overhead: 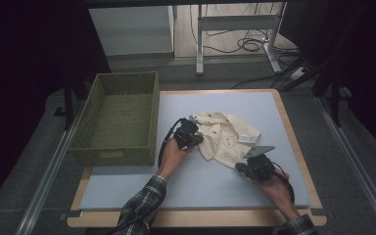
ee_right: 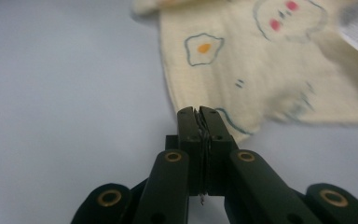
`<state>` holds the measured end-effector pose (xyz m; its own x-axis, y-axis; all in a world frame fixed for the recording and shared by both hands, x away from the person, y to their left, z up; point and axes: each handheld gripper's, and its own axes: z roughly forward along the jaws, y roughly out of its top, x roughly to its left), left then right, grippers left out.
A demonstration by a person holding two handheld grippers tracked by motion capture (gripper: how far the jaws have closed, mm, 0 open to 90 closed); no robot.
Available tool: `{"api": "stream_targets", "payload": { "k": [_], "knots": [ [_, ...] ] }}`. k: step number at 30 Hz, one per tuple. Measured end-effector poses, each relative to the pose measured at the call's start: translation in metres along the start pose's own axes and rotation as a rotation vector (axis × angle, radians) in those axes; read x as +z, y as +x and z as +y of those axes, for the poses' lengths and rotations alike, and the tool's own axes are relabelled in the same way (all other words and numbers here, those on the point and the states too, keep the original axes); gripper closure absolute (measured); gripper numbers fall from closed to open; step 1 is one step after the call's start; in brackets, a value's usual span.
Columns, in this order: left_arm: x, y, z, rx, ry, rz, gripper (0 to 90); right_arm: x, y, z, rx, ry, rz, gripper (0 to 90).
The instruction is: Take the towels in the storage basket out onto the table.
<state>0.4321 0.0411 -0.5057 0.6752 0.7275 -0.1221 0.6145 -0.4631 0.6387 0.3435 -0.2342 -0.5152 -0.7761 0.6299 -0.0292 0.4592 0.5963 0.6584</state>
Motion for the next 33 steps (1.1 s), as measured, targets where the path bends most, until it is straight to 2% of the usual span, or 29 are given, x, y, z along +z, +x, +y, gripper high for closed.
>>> {"api": "stream_targets", "payload": {
  "k": [2,6,8,11,12,14,15,16,18,22,25,27,30,31,32,33],
  "knots": [
    [0.000,0.002,-0.002,-0.004,0.008,0.002,86.0,-0.008,-0.006,-0.006,0.012,0.003,-0.018,88.4],
    [0.001,0.003,-0.008,-0.007,0.046,0.050,84.0,-0.028,-0.022,-0.023,0.049,0.008,-0.062,88.4],
    [0.000,0.004,-0.012,-0.010,0.048,0.048,80.8,-0.040,-0.031,-0.033,0.084,0.002,-0.080,88.4],
    [-0.006,-0.001,-0.014,-0.011,0.024,0.022,75.2,-0.051,-0.039,-0.044,0.124,-0.010,-0.075,88.4],
    [-0.009,-0.005,-0.014,0.000,0.010,-0.004,73.7,-0.052,-0.040,-0.046,0.129,-0.010,-0.073,88.3],
    [-0.015,-0.016,-0.013,0.037,0.004,-0.020,70.1,-0.054,-0.040,-0.049,0.130,-0.008,-0.070,88.3],
    [-0.016,-0.021,-0.012,0.048,0.007,-0.035,68.0,-0.054,-0.040,-0.049,0.128,-0.008,-0.069,88.2],
    [-0.018,-0.029,-0.010,0.073,0.011,-0.067,66.2,-0.054,-0.040,-0.050,0.125,-0.008,-0.069,88.2],
    [-0.019,-0.044,-0.006,0.116,0.019,-0.084,62.5,-0.054,-0.039,-0.050,0.127,-0.006,-0.065,88.1],
    [-0.011,-0.075,0.001,0.181,0.041,-0.164,56.6,-0.054,-0.039,-0.050,0.129,-0.006,-0.062,87.9],
    [0.002,-0.095,0.003,0.228,0.076,-0.196,52.3,-0.054,-0.039,-0.050,0.133,-0.008,-0.061,87.8],
    [0.014,-0.107,0.003,0.252,0.110,-0.188,49.7,-0.055,-0.039,-0.050,0.130,-0.012,-0.062,87.8],
    [0.029,-0.117,0.000,0.282,0.132,-0.126,47.7,-0.055,-0.039,-0.051,0.129,-0.016,-0.062,87.7],
    [0.029,-0.119,0.000,0.288,0.111,-0.096,50.4,-0.055,-0.039,-0.052,0.130,-0.016,-0.061,87.7],
    [0.028,-0.119,0.000,0.288,0.114,-0.074,59.9,-0.055,-0.039,-0.052,0.128,-0.014,-0.064,87.7],
    [0.028,-0.118,0.000,0.285,0.110,-0.070,69.7,-0.054,-0.039,-0.052,0.128,-0.013,-0.064,87.7]
  ]
}}
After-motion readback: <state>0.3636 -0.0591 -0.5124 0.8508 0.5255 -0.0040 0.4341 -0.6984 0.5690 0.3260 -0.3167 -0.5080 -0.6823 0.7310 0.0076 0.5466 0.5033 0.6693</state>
